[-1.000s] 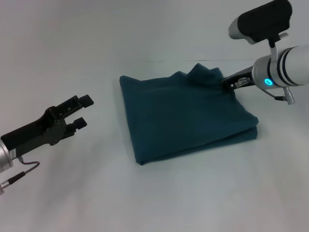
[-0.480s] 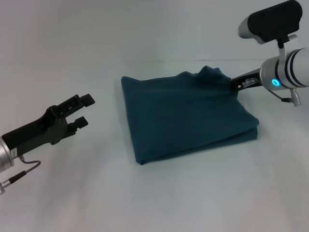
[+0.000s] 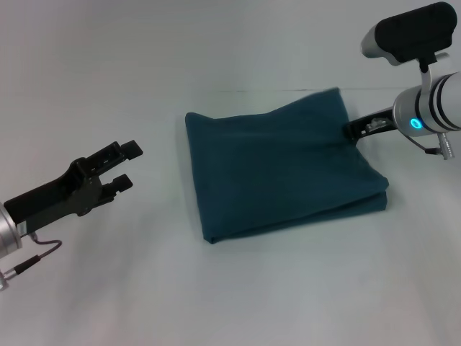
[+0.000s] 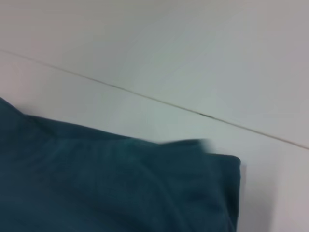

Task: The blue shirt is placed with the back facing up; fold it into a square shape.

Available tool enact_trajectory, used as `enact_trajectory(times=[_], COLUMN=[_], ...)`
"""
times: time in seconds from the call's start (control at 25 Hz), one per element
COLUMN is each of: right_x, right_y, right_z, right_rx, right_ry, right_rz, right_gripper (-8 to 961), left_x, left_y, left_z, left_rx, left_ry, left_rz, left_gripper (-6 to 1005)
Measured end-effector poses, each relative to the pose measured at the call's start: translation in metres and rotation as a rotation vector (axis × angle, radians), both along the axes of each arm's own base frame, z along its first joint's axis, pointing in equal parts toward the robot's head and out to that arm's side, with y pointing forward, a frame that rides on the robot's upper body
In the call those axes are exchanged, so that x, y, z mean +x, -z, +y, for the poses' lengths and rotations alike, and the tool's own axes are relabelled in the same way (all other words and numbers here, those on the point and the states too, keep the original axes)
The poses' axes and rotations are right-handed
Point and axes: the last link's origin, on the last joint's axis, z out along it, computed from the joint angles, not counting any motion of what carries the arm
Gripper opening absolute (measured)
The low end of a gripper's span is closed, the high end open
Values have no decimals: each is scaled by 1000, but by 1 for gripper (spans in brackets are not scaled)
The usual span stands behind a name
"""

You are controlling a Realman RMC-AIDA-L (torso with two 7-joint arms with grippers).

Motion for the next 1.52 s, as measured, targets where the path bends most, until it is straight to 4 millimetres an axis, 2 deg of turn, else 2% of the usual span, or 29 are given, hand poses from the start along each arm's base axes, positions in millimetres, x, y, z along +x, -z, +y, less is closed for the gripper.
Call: enact_trajectory(times=[0.16,0.36,0.48,0.68,0.8,0.88,0.92,0.96,1.2,1.36,1.52], right_x=[7,12,2,-19,-23,-23,-21,-21,-3,12,29], right_y=[-5,-27,-36,-35,-36,-44,-56,-56,-98,-102,-94], right_z=[3,12,15,13,6,-1,-8,-8,-31,-44,-55], right_rx=[45,138,129,28,-45,-89,-121,-121,-178,-204,-223], right_ry=[30,78,86,103,147,185,221,221,325,369,409], right_rz=[-34,23,93,173,212,247,284,284,424,475,481], right_gripper=[126,309,308,307,306,306,306,305,304,303,302], left_x=[0,2,3,3,3,2,1,1,1,2,2], left_y=[0,1,0,-1,-2,-3,-4,-5,-9,-9,-9], left_z=[0,1,2,1,-1,-1,-1,-1,1,2,2], left_rx=[0,0,7,16,14,16,19,19,27,18,20], left_ry=[0,4,5,5,8,7,7,7,10,13,12], left_rz=[-2,-5,-11,-22,-26,-27,-27,-27,-24,-21,-21], left_gripper=[948,949,949,949,949,949,949,949,950,949,950])
